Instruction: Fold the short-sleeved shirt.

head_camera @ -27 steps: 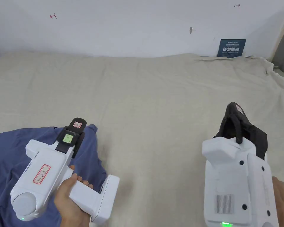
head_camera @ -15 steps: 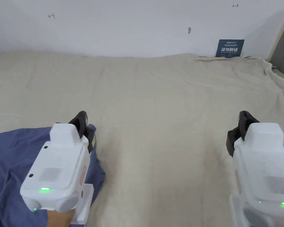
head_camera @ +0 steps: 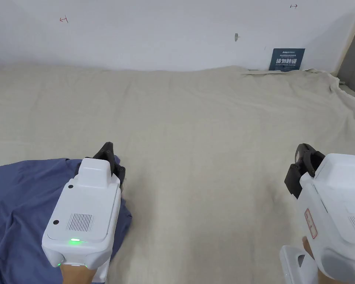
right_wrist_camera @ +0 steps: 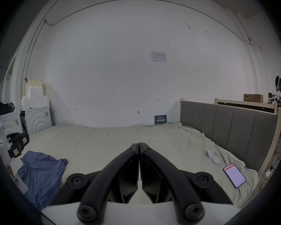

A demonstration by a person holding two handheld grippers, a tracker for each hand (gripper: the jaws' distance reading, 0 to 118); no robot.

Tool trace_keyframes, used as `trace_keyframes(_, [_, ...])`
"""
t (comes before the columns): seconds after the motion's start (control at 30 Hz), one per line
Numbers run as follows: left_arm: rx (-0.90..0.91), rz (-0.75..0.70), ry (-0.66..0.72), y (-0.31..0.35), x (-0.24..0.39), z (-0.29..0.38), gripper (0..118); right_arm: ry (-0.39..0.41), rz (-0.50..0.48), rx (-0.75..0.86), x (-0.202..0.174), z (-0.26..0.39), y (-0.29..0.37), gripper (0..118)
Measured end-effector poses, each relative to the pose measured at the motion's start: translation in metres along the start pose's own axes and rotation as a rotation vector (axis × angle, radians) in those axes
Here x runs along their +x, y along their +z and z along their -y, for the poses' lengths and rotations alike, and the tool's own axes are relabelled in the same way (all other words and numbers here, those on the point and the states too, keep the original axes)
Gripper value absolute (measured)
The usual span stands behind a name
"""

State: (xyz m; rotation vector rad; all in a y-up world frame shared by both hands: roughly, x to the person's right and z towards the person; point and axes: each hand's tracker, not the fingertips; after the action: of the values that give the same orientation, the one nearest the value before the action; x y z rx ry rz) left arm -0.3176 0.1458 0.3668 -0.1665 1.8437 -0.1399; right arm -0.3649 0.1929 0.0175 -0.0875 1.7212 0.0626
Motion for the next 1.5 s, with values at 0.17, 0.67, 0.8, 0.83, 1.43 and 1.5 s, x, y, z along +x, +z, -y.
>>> trace_keyframes(0.17, [0.001,0.005,-0.002,0.001,0.0,0.0,0,0.007,-0.013,-0.006,-0.001,-0.001,0.0,0])
trace_keyframes(0.67, [0.003,0.0,0.0,0.0,-0.002,0.0,0,0.021,-0.016,-0.011,-0.001,0.0,0.0,0])
trace_keyframes(0.8, [0.003,0.001,-0.001,-0.001,-0.003,0.0,0,0.018,-0.013,-0.012,0.0,0.0,0.0,0])
trace_keyframes(0.83, [0.003,0.0,-0.001,0.0,-0.003,0.0,0,0.018,-0.013,-0.012,0.0,0.0,0.0,0])
trace_keyframes(1.43, [0.009,-0.05,-0.003,0.006,-0.027,-0.003,0,0.048,-0.057,0.006,-0.026,-0.008,-0.009,0])
trace_keyframes(1.5, [0.007,-0.074,-0.002,0.009,-0.039,-0.002,0,0.056,-0.079,0.012,-0.038,-0.009,-0.013,0])
